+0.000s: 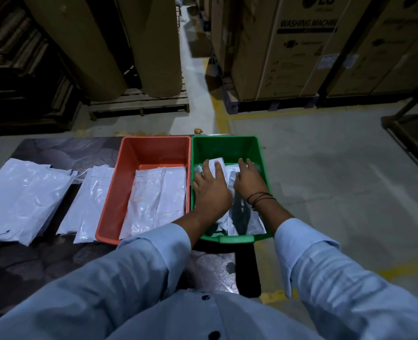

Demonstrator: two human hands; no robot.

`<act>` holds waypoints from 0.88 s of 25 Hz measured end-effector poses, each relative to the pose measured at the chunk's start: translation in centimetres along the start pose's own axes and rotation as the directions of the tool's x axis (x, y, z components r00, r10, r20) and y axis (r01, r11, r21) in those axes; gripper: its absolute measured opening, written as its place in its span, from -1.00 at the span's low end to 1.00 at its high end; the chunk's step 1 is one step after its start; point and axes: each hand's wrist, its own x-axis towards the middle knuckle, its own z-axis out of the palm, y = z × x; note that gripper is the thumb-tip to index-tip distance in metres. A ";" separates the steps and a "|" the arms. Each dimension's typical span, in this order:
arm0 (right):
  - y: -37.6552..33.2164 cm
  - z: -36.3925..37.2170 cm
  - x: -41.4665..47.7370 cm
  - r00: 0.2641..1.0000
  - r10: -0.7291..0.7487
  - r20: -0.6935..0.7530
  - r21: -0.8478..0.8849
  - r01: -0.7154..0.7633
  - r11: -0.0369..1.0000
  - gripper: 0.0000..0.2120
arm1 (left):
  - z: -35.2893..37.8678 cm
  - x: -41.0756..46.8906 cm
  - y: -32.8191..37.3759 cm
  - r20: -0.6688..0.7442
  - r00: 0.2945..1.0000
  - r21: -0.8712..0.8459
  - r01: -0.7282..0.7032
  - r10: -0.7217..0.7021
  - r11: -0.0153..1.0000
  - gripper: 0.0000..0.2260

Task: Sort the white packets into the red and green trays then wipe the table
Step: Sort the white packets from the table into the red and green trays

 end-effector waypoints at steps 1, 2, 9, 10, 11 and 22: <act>-0.1 -0.4 0.1 1.000 0.003 -0.028 0.025 -0.002 1.000 -0.46 | 0.8 -0.1 -0.1 0.046 0.999 0.003 0.024 -0.024 1.000 -0.23; -0.3 -0.7 0.2 0.999 -0.004 -0.045 0.037 0.005 0.999 -0.48 | 1.5 -0.3 -0.3 0.074 0.997 0.022 0.030 -0.032 0.999 -0.20; 0.2 -0.6 -0.1 0.997 -0.033 -0.070 0.028 0.035 0.999 -0.51 | 5.3 0.4 -1.8 0.041 0.999 0.115 -0.028 0.023 0.993 -0.26; 0.3 -0.4 -0.1 0.997 -0.034 -0.062 0.024 0.036 0.999 -0.51 | 5.8 0.5 -2.1 0.059 0.998 0.122 -0.039 0.032 0.992 -0.24; 0.4 -0.3 -0.1 0.998 -0.033 -0.054 0.028 0.035 0.999 -0.51 | 6.1 0.7 -2.3 0.082 0.996 0.118 -0.045 0.036 0.992 -0.23; -0.7 -1.0 -0.2 0.996 -0.076 -0.040 0.021 0.077 0.997 -0.48 | 4.9 1.4 -2.6 0.185 0.981 0.171 -0.088 0.056 0.981 -0.28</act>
